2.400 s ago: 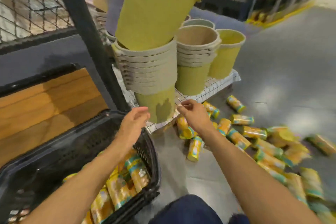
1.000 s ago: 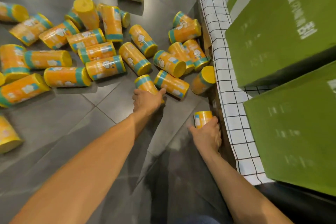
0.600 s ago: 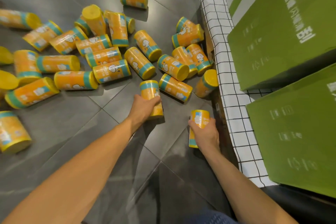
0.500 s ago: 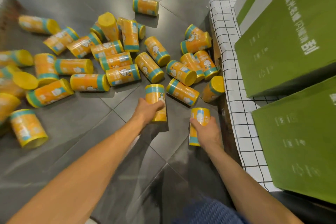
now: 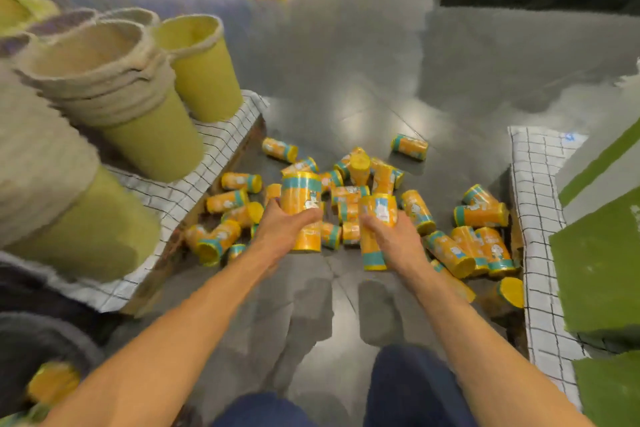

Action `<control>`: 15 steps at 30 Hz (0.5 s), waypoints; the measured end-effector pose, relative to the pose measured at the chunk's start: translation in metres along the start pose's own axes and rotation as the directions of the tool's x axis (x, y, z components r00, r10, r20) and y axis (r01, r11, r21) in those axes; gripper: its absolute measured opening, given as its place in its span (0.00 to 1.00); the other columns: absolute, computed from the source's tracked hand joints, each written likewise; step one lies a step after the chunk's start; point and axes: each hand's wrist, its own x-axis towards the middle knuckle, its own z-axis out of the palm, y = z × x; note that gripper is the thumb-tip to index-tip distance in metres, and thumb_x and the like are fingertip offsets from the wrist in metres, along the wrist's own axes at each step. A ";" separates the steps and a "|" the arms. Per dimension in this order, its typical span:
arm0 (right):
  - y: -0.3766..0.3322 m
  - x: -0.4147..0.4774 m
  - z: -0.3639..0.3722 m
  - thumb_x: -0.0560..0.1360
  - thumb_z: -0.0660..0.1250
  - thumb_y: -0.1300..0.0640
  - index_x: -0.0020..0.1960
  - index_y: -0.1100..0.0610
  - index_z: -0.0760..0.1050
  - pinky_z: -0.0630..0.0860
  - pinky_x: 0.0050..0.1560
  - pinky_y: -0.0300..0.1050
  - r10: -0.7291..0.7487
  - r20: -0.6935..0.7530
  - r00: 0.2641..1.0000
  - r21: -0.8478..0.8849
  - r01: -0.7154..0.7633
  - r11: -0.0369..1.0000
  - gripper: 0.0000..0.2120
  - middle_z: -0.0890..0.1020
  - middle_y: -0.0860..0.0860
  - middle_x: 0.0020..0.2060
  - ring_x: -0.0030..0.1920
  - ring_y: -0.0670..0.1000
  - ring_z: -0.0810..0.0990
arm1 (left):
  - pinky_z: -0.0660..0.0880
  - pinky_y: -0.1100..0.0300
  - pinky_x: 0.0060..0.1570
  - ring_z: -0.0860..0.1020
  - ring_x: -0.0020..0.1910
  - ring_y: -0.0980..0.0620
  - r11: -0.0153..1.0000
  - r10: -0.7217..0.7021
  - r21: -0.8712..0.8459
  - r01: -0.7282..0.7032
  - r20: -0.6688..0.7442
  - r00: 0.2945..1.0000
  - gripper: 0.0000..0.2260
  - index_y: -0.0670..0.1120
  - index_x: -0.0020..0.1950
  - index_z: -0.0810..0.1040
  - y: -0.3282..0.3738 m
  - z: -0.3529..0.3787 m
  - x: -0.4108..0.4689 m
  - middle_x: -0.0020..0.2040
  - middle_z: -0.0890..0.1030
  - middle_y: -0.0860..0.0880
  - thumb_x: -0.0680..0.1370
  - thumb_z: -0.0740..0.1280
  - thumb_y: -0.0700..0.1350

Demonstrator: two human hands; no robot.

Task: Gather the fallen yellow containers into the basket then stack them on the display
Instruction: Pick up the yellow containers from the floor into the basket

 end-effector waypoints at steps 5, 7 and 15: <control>-0.091 -0.034 0.088 0.72 0.75 0.46 0.53 0.57 0.82 0.75 0.36 0.32 -0.160 0.227 0.961 0.014 0.161 0.987 0.17 0.85 0.46 0.41 0.36 0.35 0.82 | 0.84 0.46 0.47 0.86 0.49 0.47 0.987 0.049 -0.140 -0.074 -0.174 0.984 0.31 0.48 0.62 0.76 0.026 -0.119 -0.057 0.52 0.86 0.46 0.61 0.80 0.52; -0.117 -0.055 0.130 0.70 0.74 0.41 0.54 0.54 0.82 0.82 0.45 0.44 -0.189 0.332 0.924 -0.003 0.201 0.980 0.20 0.87 0.47 0.44 0.44 0.44 0.86 | 0.83 0.50 0.43 0.86 0.47 0.49 0.976 0.052 -0.188 -0.107 -0.277 0.959 0.31 0.46 0.63 0.76 0.024 -0.167 -0.084 0.50 0.86 0.47 0.62 0.80 0.51; -0.187 -0.181 0.285 0.72 0.75 0.40 0.51 0.52 0.77 0.79 0.43 0.45 -0.260 0.743 0.617 -0.091 0.478 0.874 0.18 0.84 0.49 0.42 0.42 0.49 0.83 | 0.84 0.47 0.42 0.86 0.47 0.46 0.961 -0.137 -0.268 -0.072 -0.684 0.717 0.33 0.47 0.61 0.73 -0.019 -0.337 -0.197 0.54 0.83 0.45 0.62 0.80 0.54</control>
